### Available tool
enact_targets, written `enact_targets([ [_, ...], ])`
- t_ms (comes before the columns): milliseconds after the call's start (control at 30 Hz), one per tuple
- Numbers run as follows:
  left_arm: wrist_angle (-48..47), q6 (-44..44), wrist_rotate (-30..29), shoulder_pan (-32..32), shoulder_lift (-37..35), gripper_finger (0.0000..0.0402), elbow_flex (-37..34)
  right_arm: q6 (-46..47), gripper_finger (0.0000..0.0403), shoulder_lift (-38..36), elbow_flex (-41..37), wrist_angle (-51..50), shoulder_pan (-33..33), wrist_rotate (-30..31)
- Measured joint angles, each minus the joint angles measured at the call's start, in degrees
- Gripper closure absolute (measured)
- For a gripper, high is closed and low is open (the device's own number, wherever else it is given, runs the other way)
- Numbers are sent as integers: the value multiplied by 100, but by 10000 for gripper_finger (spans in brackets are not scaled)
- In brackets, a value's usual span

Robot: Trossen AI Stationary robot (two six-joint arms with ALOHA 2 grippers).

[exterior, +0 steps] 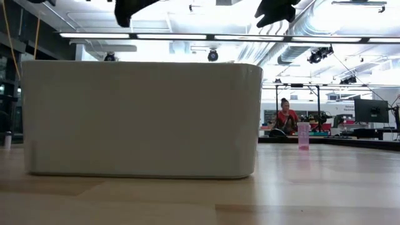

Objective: Pick and place medicine bottles into bin by pill shape (circle, oval)
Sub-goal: Put the bottom right orange pill bottle into the transparent bin

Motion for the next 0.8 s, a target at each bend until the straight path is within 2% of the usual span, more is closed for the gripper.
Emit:
enact_targets([
  [167,-7,496,-37,-8,-121,92,-4,416,206,0,0,0,0,-230],
  [367,-16,679,88,-8,-119,92,-4,836,206,0,0,26,0,-323],
  [533,-20,566,125,-8,-119,92,-4,1422,206,72,0,35,122,-1248],
  [667,-21,526,102,-6,-119,92,-4,2129,206,377,0,-607,830,-1985],
  [800,-21,526,100,-6,-119,92,-4,3013,206,903,0,-1522,1941,-2240],
])
